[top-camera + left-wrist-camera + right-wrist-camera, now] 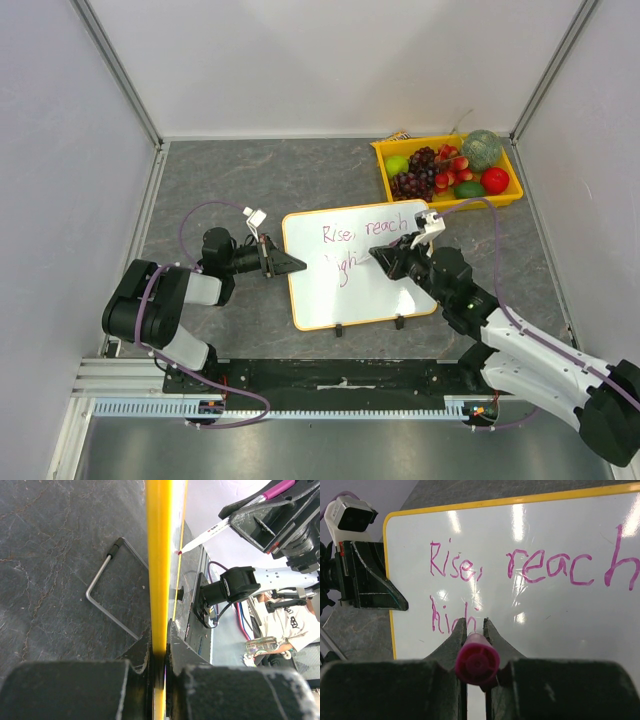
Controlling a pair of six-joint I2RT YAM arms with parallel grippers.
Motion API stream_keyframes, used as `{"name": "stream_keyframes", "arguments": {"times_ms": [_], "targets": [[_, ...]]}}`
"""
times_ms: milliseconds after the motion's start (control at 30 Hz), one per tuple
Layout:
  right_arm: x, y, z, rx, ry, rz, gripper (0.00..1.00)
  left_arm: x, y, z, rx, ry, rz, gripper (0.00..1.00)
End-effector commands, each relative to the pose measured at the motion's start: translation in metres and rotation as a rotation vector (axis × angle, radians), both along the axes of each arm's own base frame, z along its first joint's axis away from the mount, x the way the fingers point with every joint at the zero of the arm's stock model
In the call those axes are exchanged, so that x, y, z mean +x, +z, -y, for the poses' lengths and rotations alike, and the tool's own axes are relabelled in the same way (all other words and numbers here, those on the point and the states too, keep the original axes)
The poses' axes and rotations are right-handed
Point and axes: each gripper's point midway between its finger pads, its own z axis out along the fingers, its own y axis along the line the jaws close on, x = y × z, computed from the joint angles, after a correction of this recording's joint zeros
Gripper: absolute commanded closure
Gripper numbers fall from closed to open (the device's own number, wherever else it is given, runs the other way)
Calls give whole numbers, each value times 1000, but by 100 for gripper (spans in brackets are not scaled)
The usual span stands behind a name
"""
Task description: Write a sentence on the whiteboard
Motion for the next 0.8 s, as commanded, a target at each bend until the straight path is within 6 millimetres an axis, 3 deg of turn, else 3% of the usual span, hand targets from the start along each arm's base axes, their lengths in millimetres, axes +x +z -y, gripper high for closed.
{"name": "stream_keyframes", "arguments": {"times_ms": [0, 200, 567, 767], "targets": [[-8, -20, 5, -23, 2, -47, 100, -5, -22, 3, 58, -13, 1, 98], [-11, -17, 7, -5, 2, -42, 100, -5, -22, 3, 58, -13, 2, 98], [-5, 40, 4, 81, -8, 52, 100, -5, -22, 3, 58, -15, 4, 98], [1, 40, 7, 59, -35, 62, 100, -5, -22, 2, 58, -13, 2, 98]]}}
